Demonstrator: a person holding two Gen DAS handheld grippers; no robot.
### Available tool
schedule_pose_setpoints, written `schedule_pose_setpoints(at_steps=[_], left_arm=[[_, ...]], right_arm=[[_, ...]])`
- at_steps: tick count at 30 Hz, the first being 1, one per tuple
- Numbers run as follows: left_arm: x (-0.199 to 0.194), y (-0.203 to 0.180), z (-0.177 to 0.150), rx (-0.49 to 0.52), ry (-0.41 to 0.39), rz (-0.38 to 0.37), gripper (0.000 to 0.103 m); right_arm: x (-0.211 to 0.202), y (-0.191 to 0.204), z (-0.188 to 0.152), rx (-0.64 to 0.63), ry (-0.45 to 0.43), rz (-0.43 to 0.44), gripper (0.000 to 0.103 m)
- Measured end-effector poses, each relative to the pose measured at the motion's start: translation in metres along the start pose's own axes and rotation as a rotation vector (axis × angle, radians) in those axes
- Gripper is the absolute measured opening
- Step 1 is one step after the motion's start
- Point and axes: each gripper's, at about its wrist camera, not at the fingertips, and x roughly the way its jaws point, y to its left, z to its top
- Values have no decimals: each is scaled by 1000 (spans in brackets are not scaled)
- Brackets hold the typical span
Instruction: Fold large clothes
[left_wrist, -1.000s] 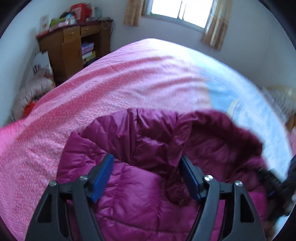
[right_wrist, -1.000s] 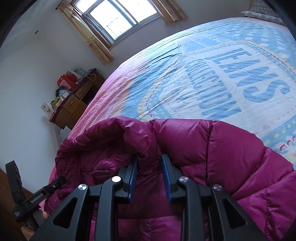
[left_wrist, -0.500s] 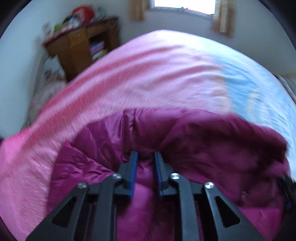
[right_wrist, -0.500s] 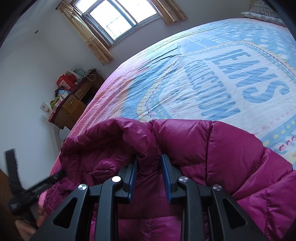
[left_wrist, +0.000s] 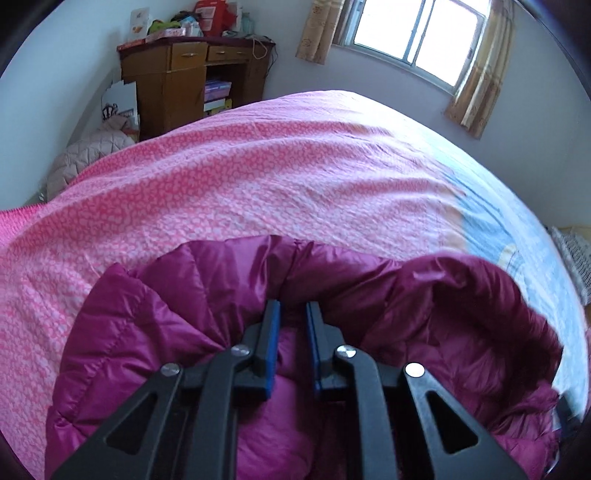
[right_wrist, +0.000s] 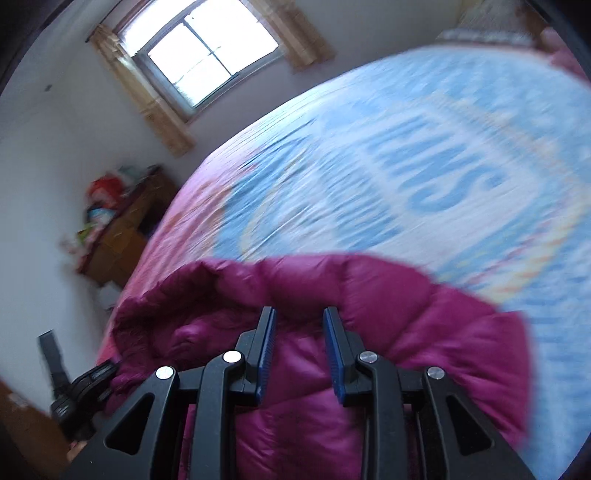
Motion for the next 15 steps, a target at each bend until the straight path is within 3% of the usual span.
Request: schedule_pose_setpoints(at_steps=[3,7,10,13,14,15], left_arm=[[3,-11,0,47,3,24,21],[-2,-10,-4,73,12,13,25],[-5,-6,-7,79,18,-13,27],[-7,0,-6,47,17,-52,27],[-7,3,-6,35,14,-66,27],[-9,8,-5,6,11,-101,27]], right_arm=[[-8,42,26,-95,-44,47,28],[38,97,50,-207,82,68,28],[75,106,36,-236,236,56,28],[89,87,-2,-284,367,11,27],[86,79,-12,-292,355,38,27],[75,73,-19,-324,288,77,27]])
